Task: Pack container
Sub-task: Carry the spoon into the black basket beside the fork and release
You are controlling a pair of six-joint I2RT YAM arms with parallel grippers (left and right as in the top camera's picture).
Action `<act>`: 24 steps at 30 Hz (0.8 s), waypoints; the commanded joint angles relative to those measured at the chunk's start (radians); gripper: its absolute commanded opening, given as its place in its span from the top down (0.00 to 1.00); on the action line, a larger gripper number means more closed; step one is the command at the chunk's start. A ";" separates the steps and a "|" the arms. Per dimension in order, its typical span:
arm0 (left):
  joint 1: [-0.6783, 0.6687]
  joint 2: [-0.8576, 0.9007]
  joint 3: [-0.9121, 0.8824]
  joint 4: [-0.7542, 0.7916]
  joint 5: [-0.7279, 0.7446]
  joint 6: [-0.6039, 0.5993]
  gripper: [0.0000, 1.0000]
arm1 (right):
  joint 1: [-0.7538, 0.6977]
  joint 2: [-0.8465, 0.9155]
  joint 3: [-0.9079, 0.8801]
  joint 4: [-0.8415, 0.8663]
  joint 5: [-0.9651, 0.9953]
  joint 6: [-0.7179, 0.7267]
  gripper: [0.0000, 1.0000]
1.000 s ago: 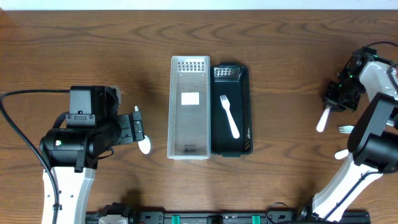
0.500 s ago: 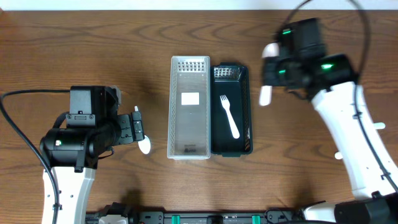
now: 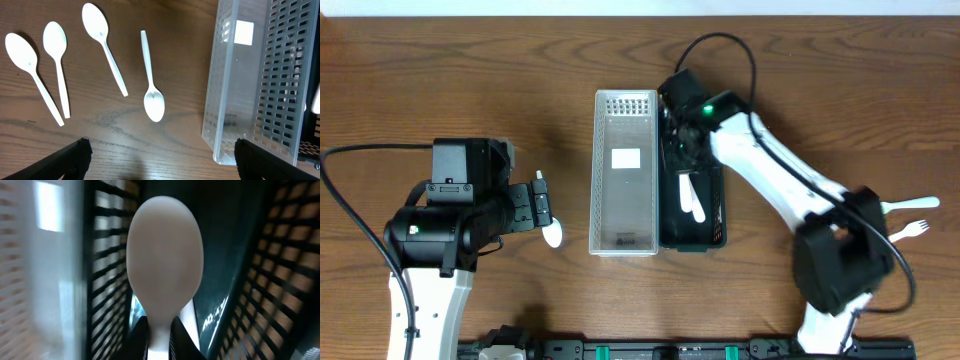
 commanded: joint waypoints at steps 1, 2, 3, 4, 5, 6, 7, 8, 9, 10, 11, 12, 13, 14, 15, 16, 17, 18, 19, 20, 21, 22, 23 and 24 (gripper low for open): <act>0.005 0.000 0.018 -0.003 -0.005 0.003 0.06 | -0.004 0.023 -0.003 0.007 0.019 0.011 0.93; 0.005 0.000 0.018 -0.006 -0.005 0.003 0.07 | -0.006 0.024 -0.003 0.011 0.019 0.005 0.83; 0.005 0.000 0.018 -0.006 -0.005 0.003 0.07 | -0.007 0.023 -0.003 0.018 0.018 -0.003 0.76; 0.005 0.000 0.018 -0.006 -0.005 0.003 0.07 | -0.007 0.019 -0.003 0.026 0.018 -0.009 0.69; 0.005 0.000 0.018 -0.006 -0.005 0.003 0.07 | -0.007 0.016 -0.003 0.032 0.019 -0.009 0.67; 0.005 0.000 0.018 -0.006 -0.005 0.003 0.07 | -0.008 0.013 -0.003 0.037 0.018 -0.011 0.67; 0.005 0.000 0.018 -0.006 -0.006 0.003 0.07 | -0.011 0.009 -0.001 0.042 0.018 -0.016 0.67; 0.005 0.000 0.018 -0.006 -0.006 0.003 0.07 | -0.014 0.002 0.004 0.044 0.018 -0.020 0.67; 0.005 0.000 0.018 -0.006 -0.006 0.003 0.07 | -0.021 -0.010 0.016 0.041 0.018 -0.027 0.67; 0.005 0.000 0.018 -0.006 -0.006 0.003 0.07 | -0.027 -0.020 0.027 0.032 0.019 -0.028 0.68; 0.005 0.000 0.018 -0.006 -0.006 0.003 0.07 | -0.039 -0.035 0.044 0.019 0.023 -0.027 0.68; 0.005 0.000 0.018 -0.006 -0.005 0.003 0.07 | -0.056 -0.056 0.066 0.003 0.034 -0.027 0.69; 0.005 0.000 0.018 -0.006 -0.006 0.003 0.07 | -0.078 -0.082 0.090 -0.015 0.052 -0.027 0.69; 0.005 0.000 0.018 -0.006 -0.006 0.003 0.07 | -0.100 -0.108 0.109 -0.028 0.069 -0.025 0.69; 0.005 0.000 0.018 -0.006 -0.006 0.003 0.07 | -0.132 -0.140 0.131 -0.040 0.090 -0.021 0.68; 0.005 0.000 0.018 -0.006 -0.006 0.003 0.07 | -0.170 -0.176 0.148 -0.052 0.111 -0.013 0.67; 0.005 0.000 0.018 -0.006 -0.006 0.003 0.07 | -0.207 -0.205 0.158 -0.060 0.128 0.000 0.66; 0.005 0.000 0.018 -0.006 -0.006 0.003 0.07 | -0.256 -0.241 0.163 -0.066 0.140 0.016 0.64; 0.005 0.000 0.018 -0.006 -0.006 0.003 0.07 | -0.303 -0.270 0.163 -0.072 0.147 0.035 0.59; 0.005 0.000 0.018 -0.006 -0.006 0.003 0.07 | -0.362 -0.296 0.163 -0.084 0.154 0.060 0.57; 0.005 0.000 0.018 -0.006 -0.006 0.003 0.07 | -0.424 -0.318 0.162 -0.098 0.154 0.082 0.53; 0.005 0.000 0.018 -0.006 -0.006 0.003 0.07 | -0.488 -0.330 0.162 -0.117 0.154 0.111 0.48; 0.005 0.000 0.018 -0.006 -0.006 0.003 0.07 | -0.554 -0.336 0.162 -0.140 0.153 0.140 0.39; 0.005 0.000 0.018 -0.006 -0.006 0.003 0.07 | -0.608 -0.336 0.162 -0.162 0.151 0.158 0.33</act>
